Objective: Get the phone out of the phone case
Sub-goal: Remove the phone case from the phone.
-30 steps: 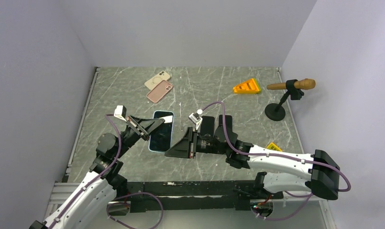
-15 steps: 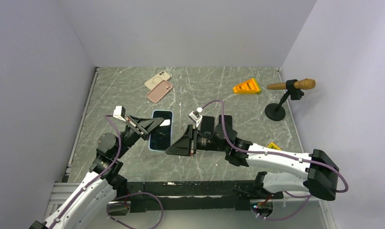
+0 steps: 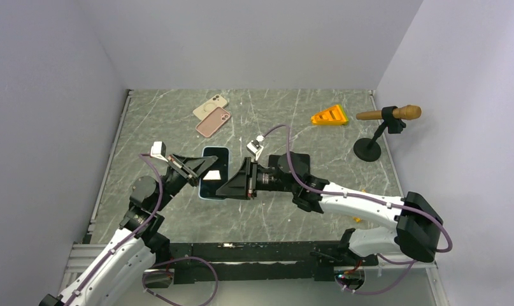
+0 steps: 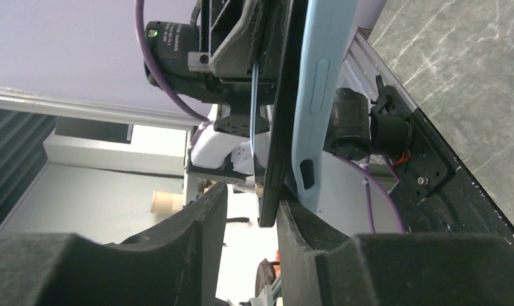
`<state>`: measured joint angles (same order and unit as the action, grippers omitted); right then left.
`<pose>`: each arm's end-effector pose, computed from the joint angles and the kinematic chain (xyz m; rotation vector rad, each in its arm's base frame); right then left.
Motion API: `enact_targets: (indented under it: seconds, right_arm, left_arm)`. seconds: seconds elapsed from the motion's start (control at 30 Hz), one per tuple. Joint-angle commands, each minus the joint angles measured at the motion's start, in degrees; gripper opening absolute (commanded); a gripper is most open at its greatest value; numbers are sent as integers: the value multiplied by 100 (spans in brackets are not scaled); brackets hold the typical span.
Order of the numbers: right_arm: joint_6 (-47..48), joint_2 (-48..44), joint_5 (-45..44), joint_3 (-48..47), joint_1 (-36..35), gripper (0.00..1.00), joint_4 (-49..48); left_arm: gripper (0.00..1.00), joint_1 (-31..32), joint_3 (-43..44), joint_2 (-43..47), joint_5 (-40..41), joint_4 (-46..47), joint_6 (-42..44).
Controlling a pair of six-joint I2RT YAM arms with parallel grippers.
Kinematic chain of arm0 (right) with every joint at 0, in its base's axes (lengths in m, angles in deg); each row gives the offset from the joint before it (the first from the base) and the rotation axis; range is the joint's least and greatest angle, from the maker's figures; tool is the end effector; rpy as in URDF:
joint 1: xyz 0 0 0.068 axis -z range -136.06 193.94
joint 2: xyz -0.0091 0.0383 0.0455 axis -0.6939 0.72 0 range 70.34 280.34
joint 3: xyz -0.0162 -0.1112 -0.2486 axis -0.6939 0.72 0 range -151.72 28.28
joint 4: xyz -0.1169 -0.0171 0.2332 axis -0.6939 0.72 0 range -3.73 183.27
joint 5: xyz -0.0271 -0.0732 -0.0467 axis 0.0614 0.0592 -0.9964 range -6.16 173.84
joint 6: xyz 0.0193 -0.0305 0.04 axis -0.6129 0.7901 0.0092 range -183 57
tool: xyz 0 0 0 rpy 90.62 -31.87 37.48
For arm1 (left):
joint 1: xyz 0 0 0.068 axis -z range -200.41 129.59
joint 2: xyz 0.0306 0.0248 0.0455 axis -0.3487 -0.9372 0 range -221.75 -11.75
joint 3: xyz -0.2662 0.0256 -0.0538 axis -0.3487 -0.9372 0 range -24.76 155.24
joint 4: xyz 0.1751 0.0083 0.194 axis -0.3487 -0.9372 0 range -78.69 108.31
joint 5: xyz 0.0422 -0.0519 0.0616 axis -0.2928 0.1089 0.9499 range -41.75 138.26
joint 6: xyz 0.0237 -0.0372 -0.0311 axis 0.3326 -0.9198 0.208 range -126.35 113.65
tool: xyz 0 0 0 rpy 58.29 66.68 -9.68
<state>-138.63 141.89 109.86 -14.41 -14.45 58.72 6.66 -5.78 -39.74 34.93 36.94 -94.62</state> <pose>0.1366 0.2517 0.2959 -0.1497 2.0848 2.0185 0.1258 -0.0735 0.2764 -0.6499 1.5516 -1.7706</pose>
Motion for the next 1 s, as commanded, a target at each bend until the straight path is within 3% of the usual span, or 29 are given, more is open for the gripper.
enact_targets:
  seconds: [0.0,0.1,0.2,0.23,0.33,0.4,0.43,0.53,0.63,0.7,0.87,0.97]
  right_arm:
    - [-14,518,-606,-357,214,35,-180]
    - [-71,583,-560,-318,238,27,-430]
    - [30,434,-552,-239,307,6,-430]
    - [53,352,-553,-175,341,0,-424]
    - [98,-35,-510,100,522,0,-448]
    - [137,-397,-523,339,665,0,-340]
    - [156,-614,-536,454,756,0,-256]
    - [191,-1254,-533,903,1033,0,-105]
    - [297,-1860,-634,1234,1254,0,229]
    - [406,-2179,-673,1320,1377,0,446]
    - [580,-2477,-469,1211,1469,0,653]
    - [582,-2503,-396,1152,1475,0,637]
  left_arm:
    - [0,345,565,143,-905,392,-115]
    - [0,537,587,-4,-950,331,151]
    - [0,756,600,-324,-1199,490,402]
    - [6,798,658,-443,-1336,424,535]
    - [47,817,913,-648,-1637,-255,1237]
    - [92,812,1217,-602,-1482,-1058,1860]
    - [97,815,1385,-546,-1300,-1576,2164]
    - [99,824,1777,-375,-838,-2569,2914]
    - [96,826,1836,-400,-966,-2594,3178]
    - [91,823,1732,-580,-1330,-2255,3135]
    - [64,1012,1528,-1087,-1915,-1401,2983]
    - [59,1226,1617,-1332,-1991,-1228,3097]
